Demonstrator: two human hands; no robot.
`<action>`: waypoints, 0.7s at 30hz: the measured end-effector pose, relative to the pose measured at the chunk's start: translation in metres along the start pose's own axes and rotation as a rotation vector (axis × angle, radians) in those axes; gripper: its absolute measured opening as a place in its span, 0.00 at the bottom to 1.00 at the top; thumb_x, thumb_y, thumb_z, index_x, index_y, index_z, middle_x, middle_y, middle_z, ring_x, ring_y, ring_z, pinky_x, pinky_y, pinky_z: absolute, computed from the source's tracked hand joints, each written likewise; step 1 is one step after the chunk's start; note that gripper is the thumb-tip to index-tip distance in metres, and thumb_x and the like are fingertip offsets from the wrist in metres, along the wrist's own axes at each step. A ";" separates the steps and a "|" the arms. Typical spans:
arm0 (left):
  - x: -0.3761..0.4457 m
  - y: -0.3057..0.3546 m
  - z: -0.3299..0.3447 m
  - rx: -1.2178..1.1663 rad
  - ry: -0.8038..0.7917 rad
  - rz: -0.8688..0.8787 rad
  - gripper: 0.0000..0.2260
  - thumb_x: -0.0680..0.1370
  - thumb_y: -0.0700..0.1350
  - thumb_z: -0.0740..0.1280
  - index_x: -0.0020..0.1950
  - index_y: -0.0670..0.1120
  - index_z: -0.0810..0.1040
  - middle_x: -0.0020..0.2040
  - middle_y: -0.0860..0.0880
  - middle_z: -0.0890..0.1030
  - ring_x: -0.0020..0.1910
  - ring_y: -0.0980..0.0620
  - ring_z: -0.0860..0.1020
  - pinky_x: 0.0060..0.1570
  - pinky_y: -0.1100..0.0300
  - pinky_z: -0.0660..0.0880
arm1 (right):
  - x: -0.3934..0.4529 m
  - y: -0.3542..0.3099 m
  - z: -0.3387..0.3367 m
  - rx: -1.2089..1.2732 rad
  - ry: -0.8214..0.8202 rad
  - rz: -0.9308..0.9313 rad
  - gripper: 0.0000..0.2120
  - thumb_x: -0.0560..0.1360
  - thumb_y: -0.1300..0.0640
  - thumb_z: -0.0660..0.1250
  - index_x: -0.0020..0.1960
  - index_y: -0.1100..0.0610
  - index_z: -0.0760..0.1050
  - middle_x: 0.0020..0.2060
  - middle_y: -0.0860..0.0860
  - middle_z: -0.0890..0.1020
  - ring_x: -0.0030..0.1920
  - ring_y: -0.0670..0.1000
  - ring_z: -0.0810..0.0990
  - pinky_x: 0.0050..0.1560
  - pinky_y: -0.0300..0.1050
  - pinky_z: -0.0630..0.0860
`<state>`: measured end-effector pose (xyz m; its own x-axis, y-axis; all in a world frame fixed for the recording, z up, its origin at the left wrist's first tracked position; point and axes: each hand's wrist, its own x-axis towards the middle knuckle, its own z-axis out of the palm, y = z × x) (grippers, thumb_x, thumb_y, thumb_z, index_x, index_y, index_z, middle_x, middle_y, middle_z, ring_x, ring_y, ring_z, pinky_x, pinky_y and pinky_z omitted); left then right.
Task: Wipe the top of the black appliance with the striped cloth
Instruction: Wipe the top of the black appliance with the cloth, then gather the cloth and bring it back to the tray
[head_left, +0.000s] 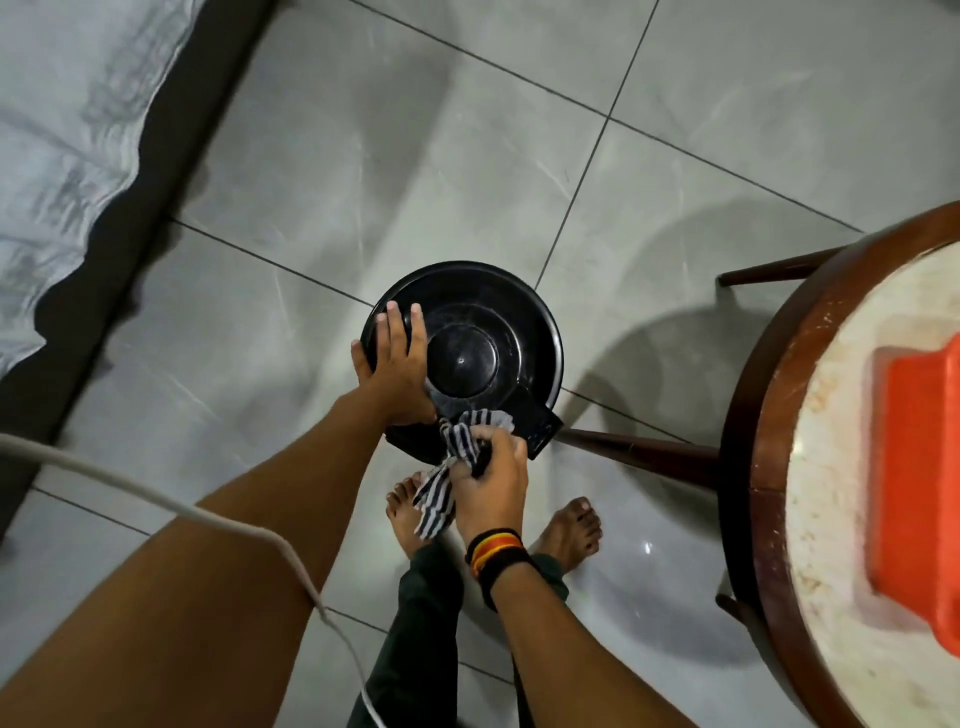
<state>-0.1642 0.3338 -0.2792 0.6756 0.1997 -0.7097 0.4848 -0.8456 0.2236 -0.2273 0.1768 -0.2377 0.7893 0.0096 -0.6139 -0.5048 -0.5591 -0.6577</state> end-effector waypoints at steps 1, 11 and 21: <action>-0.006 0.000 -0.005 -0.063 0.066 0.016 0.52 0.76 0.51 0.75 0.85 0.44 0.39 0.85 0.40 0.38 0.84 0.40 0.36 0.80 0.34 0.39 | 0.001 -0.008 -0.004 0.021 0.048 -0.017 0.15 0.74 0.67 0.70 0.57 0.53 0.77 0.61 0.51 0.72 0.62 0.52 0.77 0.63 0.34 0.73; -0.099 0.060 -0.092 -1.290 0.034 0.040 0.08 0.83 0.44 0.68 0.59 0.45 0.85 0.54 0.43 0.89 0.56 0.46 0.87 0.52 0.56 0.84 | 0.018 -0.123 -0.068 0.341 0.110 -0.134 0.24 0.77 0.58 0.69 0.72 0.48 0.71 0.63 0.50 0.79 0.57 0.44 0.81 0.64 0.45 0.77; -0.138 0.165 -0.161 -1.436 -0.297 -0.006 0.16 0.81 0.43 0.65 0.64 0.34 0.81 0.57 0.34 0.85 0.47 0.39 0.86 0.52 0.49 0.84 | -0.013 -0.169 -0.204 0.705 -0.360 0.220 0.26 0.76 0.34 0.65 0.63 0.52 0.82 0.56 0.52 0.87 0.56 0.52 0.86 0.53 0.49 0.81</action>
<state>-0.0880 0.2469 -0.0366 0.6211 -0.0557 -0.7817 0.7315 0.3993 0.5527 -0.0812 0.1017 -0.0298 0.5468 0.2928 -0.7844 -0.8306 0.0720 -0.5522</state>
